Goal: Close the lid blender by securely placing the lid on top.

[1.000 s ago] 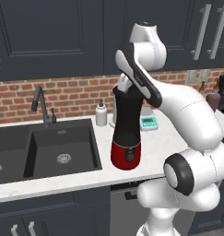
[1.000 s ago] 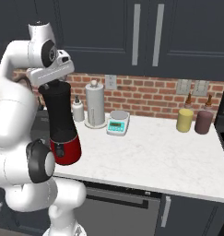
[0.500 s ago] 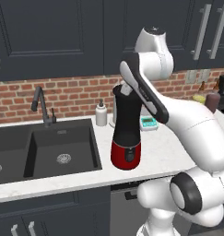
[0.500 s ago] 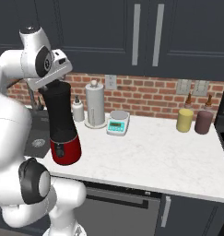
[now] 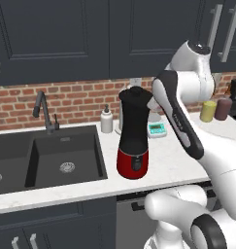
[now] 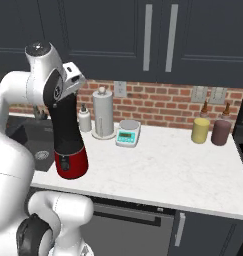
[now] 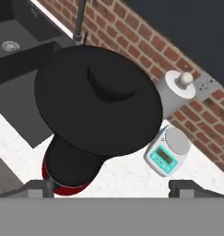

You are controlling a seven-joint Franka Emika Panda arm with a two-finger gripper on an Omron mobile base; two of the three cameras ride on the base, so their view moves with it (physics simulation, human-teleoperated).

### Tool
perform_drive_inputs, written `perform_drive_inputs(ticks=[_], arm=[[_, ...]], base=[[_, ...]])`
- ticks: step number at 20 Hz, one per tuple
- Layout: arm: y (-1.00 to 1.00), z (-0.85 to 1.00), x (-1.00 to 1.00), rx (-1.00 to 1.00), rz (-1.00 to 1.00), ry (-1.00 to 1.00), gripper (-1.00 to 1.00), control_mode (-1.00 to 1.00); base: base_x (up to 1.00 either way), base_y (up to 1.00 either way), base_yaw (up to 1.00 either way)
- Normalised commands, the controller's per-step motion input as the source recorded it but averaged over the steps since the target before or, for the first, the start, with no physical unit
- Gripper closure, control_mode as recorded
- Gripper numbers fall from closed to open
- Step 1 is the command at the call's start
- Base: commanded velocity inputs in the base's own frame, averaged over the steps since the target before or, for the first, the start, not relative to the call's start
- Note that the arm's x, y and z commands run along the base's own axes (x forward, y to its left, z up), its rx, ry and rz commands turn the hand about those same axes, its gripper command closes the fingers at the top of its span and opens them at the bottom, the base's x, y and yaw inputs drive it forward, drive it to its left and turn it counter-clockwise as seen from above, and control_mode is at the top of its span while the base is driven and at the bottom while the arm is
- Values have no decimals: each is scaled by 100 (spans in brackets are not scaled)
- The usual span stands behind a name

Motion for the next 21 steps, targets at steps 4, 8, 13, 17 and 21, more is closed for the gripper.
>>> perform_drive_inputs(ticks=[4, 8, 13, 17, 21], arm=[[-70, 0, -26, 9, 0, 0, -100, -100], [-77, -3, -15, 5, 0, 0, -100, -100], [-64, -20, -7, 0, 0, 0, -100, -100], [-21, -3, 0, 0, 0, 0, -100, -100], [-8, 0, 0, 0, 0, 0, -100, -100]], base=[[0, 0, 0], [0, 0, 0], [0, 0, 0], [0, 0, 0], [0, 0, 0]])
